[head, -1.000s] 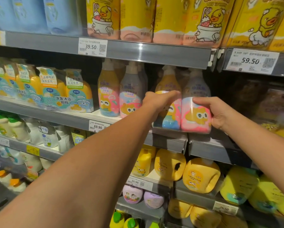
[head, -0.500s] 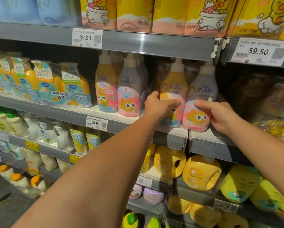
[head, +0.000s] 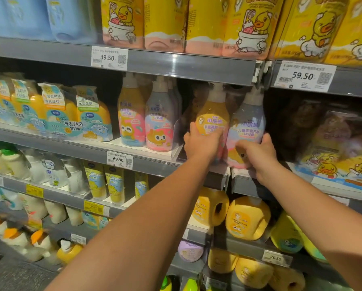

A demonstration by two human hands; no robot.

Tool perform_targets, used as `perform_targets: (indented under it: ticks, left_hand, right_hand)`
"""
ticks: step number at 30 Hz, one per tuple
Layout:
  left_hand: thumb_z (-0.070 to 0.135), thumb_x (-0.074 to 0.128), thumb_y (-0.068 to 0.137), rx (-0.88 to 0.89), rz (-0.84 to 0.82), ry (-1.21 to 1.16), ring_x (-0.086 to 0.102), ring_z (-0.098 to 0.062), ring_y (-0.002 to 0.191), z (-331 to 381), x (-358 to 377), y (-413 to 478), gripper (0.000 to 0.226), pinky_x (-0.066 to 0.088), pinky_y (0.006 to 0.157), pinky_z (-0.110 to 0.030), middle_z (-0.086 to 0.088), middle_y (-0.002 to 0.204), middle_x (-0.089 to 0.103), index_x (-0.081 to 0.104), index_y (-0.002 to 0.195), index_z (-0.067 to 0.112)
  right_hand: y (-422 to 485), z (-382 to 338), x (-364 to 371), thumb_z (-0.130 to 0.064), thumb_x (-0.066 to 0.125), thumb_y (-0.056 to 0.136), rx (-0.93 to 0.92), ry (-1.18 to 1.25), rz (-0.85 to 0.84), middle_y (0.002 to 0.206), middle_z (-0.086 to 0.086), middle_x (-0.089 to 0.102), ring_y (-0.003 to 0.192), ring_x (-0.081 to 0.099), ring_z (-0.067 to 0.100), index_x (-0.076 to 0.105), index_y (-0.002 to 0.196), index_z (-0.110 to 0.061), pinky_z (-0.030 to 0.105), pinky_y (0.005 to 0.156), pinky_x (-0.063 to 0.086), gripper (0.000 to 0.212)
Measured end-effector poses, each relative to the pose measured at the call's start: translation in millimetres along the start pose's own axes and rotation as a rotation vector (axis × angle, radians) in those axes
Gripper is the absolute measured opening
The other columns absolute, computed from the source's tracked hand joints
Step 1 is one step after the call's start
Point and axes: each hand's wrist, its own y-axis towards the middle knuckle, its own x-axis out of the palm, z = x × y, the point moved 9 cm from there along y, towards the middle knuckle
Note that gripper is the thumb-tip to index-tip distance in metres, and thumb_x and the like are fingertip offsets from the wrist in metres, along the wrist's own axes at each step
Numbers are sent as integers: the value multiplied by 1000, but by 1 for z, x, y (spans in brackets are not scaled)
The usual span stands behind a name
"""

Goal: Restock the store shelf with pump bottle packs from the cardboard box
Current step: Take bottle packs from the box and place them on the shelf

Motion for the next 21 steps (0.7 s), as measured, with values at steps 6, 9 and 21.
perform_targets:
  ticks: [6, 9, 21]
  left_hand:
    - [65, 24, 95, -58, 39, -184, 40, -30, 136, 1, -1, 0, 69, 30, 111, -48, -6, 150, 41, 34, 150, 25]
    - [67, 24, 93, -67, 67, -252, 46, -28, 130, -3, -4, 9, 70, 34, 111, -49, -6, 144, 49, 44, 143, 23]
    - [83, 21, 72, -112, 58, -448, 46, -24, 132, -17, 13, 29, 97, 32, 113, -49, -4, 146, 47, 43, 144, 23]
  right_hand:
    - [3, 0, 8, -63, 40, 71, 37, 61, 18, 110, 12, 62, 98, 64, 31, 38, 134, -26, 50, 89, 54, 73]
    - [11, 0, 16, -65, 40, 68, 63, 135, -18, 111, 13, 66, 95, 68, 28, 42, 137, -24, 47, 88, 56, 80]
    - [25, 7, 29, -47, 22, 103, 97, 393, -39, 110, 4, 64, 104, 62, 19, 57, 119, -24, 30, 84, 49, 45]
